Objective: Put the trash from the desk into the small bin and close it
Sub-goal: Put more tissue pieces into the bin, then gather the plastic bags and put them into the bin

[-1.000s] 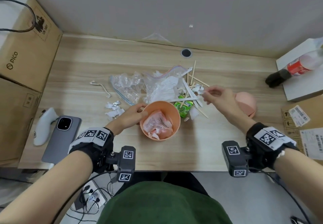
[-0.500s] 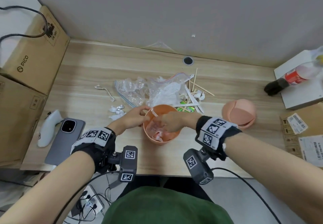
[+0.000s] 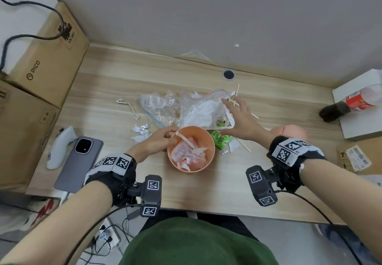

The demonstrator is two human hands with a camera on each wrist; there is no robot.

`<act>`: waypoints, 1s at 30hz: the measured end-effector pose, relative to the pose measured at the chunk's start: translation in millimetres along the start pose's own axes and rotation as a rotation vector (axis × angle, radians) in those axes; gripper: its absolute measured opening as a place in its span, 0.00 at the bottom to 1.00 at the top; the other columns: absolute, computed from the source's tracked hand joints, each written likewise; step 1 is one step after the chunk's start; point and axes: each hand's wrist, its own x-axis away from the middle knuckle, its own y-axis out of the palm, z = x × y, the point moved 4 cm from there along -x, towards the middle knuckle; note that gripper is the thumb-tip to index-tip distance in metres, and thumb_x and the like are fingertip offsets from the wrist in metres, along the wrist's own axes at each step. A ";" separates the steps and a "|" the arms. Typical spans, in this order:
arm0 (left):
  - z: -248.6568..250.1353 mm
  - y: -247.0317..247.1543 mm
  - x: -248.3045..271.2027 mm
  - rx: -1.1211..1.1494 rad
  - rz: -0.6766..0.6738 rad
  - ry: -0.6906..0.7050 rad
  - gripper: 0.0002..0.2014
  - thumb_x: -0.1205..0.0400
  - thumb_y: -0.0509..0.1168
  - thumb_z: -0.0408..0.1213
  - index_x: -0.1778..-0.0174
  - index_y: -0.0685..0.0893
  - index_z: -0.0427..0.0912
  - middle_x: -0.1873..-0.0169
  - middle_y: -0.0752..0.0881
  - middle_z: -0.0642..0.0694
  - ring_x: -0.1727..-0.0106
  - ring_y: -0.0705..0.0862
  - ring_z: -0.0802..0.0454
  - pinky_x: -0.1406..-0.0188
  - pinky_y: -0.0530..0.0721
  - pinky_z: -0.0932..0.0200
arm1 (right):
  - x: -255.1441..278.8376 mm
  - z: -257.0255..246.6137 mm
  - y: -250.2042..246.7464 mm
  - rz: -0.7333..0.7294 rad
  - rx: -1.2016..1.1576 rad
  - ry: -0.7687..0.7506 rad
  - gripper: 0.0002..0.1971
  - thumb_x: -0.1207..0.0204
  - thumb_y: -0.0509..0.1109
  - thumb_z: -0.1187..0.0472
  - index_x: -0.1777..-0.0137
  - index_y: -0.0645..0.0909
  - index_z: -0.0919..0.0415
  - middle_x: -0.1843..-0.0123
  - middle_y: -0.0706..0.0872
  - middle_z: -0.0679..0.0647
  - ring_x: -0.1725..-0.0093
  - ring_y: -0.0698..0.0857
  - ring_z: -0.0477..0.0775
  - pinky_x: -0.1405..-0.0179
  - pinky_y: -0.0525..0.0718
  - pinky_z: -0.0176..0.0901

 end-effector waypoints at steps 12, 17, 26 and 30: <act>-21.5 -24.5 29.8 0.057 0.139 -0.075 0.17 0.17 0.64 0.31 0.35 0.83 0.51 0.55 0.83 0.56 0.56 0.82 0.67 0.64 0.77 0.78 | -74.8 -47.9 61.6 -0.216 0.397 -0.108 0.52 0.38 0.80 0.45 0.19 0.51 0.42 0.16 0.50 0.58 0.18 0.53 0.69 0.30 0.64 0.77; -26.2 -23.6 30.5 0.082 0.180 -0.069 0.15 0.16 0.64 0.33 0.35 0.83 0.48 0.54 0.83 0.60 0.62 0.81 0.80 0.66 0.76 0.81 | -69.0 -36.8 77.1 -0.138 0.468 -0.185 0.29 0.32 0.68 0.67 0.30 0.69 0.51 0.32 0.75 0.60 0.33 0.75 0.67 0.45 0.79 0.60; -12.6 -22.1 20.0 0.040 0.158 -0.063 0.13 0.17 0.65 0.34 0.38 0.85 0.51 0.57 0.82 0.58 0.53 0.81 0.64 0.60 0.75 0.73 | -54.1 -37.5 -15.5 0.014 -0.221 -0.165 0.18 0.27 0.69 0.56 0.36 0.79 0.52 0.45 0.88 0.49 0.45 0.85 0.51 0.51 0.78 0.41; -2.8 -16.4 11.2 0.023 0.143 -0.056 0.13 0.17 0.65 0.34 0.38 0.85 0.50 0.56 0.83 0.54 0.53 0.82 0.61 0.57 0.77 0.68 | -28.3 -52.2 -57.7 0.080 -0.586 -0.114 0.07 0.24 0.68 0.65 0.54 0.81 0.51 0.60 0.86 0.38 0.58 0.83 0.37 0.61 0.79 0.25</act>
